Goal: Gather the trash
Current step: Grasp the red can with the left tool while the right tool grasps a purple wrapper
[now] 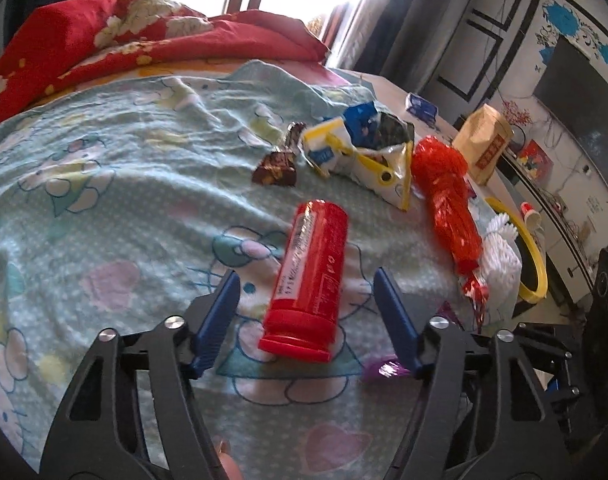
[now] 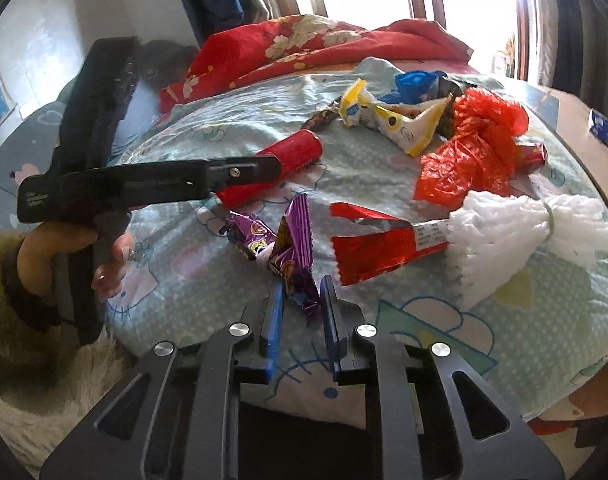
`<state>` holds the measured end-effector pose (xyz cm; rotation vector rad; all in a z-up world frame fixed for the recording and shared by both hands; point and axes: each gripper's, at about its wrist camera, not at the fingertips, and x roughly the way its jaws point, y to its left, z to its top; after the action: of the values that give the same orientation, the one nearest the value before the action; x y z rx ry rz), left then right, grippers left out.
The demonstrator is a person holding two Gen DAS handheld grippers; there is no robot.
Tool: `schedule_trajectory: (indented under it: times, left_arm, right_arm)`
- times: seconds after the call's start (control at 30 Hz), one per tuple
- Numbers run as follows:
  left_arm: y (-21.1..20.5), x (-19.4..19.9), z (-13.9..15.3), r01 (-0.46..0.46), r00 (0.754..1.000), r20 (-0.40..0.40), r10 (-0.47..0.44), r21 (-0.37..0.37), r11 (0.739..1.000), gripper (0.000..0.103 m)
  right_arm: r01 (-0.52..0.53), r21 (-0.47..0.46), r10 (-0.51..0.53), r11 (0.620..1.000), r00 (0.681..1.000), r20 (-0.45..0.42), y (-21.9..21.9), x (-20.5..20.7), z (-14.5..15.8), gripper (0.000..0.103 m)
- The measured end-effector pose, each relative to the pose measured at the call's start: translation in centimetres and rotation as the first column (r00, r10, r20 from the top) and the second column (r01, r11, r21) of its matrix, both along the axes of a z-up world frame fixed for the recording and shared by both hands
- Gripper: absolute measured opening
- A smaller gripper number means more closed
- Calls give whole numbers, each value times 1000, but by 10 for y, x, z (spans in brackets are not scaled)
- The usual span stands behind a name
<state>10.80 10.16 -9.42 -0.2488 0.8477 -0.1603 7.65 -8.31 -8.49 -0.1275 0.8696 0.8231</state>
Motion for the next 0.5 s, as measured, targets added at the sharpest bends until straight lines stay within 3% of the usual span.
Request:
schedule_trajectory:
  times: [0.07, 0.13, 0.5]
  left_arm:
    - [-1, 1, -3, 6, 1000, -14, -6, 12, 1000, 49]
    - [-2, 1, -5, 9, 1000, -27, -8, 22, 1000, 32]
    - [4, -2, 9, -4, 1000, 20, 3, 28, 1000, 27]
  right_arm:
    - [-15, -1, 15, 1000, 1000, 7, 2, -3, 1, 17]
    - [-26, -1, 26, 1000, 1000, 15, 3, -7, 3, 17]
    - [-40, 28, 37, 999, 993, 115, 4, -20, 30, 16]
